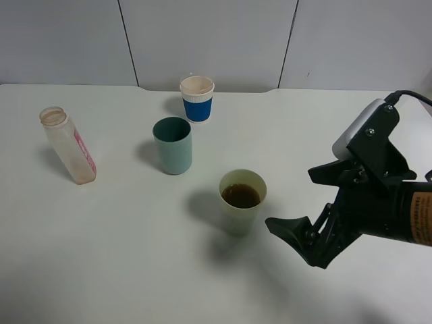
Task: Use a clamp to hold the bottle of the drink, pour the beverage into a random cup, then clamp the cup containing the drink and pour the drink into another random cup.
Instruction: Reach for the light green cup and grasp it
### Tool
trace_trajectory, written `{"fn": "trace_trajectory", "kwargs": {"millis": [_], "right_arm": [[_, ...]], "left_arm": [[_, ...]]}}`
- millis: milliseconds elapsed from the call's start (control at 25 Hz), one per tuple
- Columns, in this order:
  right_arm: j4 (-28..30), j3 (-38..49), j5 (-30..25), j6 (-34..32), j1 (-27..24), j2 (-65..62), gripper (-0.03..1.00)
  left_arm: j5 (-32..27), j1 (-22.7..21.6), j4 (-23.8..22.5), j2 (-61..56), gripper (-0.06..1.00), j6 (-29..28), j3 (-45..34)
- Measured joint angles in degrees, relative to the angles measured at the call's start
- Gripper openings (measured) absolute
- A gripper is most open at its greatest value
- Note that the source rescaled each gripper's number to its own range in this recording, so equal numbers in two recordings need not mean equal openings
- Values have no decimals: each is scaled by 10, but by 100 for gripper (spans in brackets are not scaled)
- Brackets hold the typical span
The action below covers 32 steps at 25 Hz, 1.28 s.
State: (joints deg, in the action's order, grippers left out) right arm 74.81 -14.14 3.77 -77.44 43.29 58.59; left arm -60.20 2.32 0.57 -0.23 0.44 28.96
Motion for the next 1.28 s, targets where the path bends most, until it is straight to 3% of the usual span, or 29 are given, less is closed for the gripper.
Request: {"fn": "trace_trajectory", "kwargs": {"millis": [360, 720, 1280], "right_arm": [[-7, 8, 16, -10, 0, 7, 100], [-2, 20, 18, -14, 0, 105, 100], [3, 6, -16, 2, 0, 146, 100]], "left_arm": [[0, 0, 0, 0, 93, 0, 0], [0, 0, 0, 0, 93, 0, 0], [0, 0, 0, 0, 93, 0, 0]]}}
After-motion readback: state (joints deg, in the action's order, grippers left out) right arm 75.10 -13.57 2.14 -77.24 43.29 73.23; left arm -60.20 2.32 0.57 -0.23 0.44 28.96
